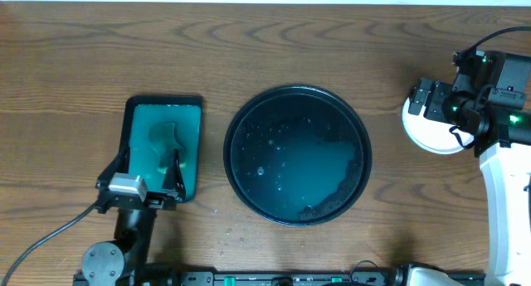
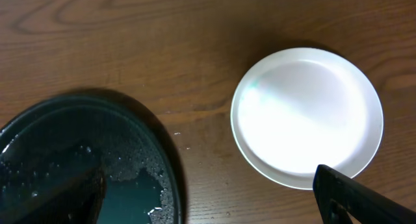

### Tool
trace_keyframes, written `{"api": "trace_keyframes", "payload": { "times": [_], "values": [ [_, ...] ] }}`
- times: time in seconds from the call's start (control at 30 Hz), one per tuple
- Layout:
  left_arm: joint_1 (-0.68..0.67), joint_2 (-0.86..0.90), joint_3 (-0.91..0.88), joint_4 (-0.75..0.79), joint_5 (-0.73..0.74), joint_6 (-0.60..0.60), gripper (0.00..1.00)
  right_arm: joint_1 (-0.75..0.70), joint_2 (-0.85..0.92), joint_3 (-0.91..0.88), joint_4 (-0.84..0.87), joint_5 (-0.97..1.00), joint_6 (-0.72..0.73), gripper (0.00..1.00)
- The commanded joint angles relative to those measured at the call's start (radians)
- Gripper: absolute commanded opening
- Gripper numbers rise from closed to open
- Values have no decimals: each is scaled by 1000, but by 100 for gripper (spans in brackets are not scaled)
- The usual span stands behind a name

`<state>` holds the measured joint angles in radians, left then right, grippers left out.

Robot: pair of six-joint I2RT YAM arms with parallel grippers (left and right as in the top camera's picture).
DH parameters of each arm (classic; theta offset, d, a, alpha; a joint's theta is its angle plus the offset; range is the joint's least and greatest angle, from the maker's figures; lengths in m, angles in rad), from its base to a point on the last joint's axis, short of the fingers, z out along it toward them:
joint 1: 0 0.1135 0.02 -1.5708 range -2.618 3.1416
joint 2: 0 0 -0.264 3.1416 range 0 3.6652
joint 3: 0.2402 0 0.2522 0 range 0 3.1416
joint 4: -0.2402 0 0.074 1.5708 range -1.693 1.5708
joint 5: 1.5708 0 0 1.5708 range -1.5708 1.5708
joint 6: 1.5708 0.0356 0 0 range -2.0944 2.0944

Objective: Clean dirty plates on tray and stack at the side

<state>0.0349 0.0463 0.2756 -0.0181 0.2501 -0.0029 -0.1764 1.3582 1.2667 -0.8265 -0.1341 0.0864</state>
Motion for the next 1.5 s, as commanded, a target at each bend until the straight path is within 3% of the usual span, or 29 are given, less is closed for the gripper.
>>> {"api": "trace_keyframes", "payload": {
  "times": [0.0, 0.4, 0.57, 0.7, 1.47],
  "values": [
    [21, -45, -76, 64, 39, -13, 84, 8, -10, 2, -2, 6, -14, 99],
    [43, -45, -266, 192, 18, -13, 84, 8, -10, 2, -2, 6, -13, 99],
    [43, -45, -272, 78, -48, -59, 84, 8, -10, 2, -2, 6, -14, 99],
    [43, -45, -272, -54, -158, -201, 84, 8, -10, 2, -2, 6, -13, 99],
    [43, -42, -272, -49, -187, -205, 84, 8, -10, 2, -2, 6, -14, 99]
  ]
}}
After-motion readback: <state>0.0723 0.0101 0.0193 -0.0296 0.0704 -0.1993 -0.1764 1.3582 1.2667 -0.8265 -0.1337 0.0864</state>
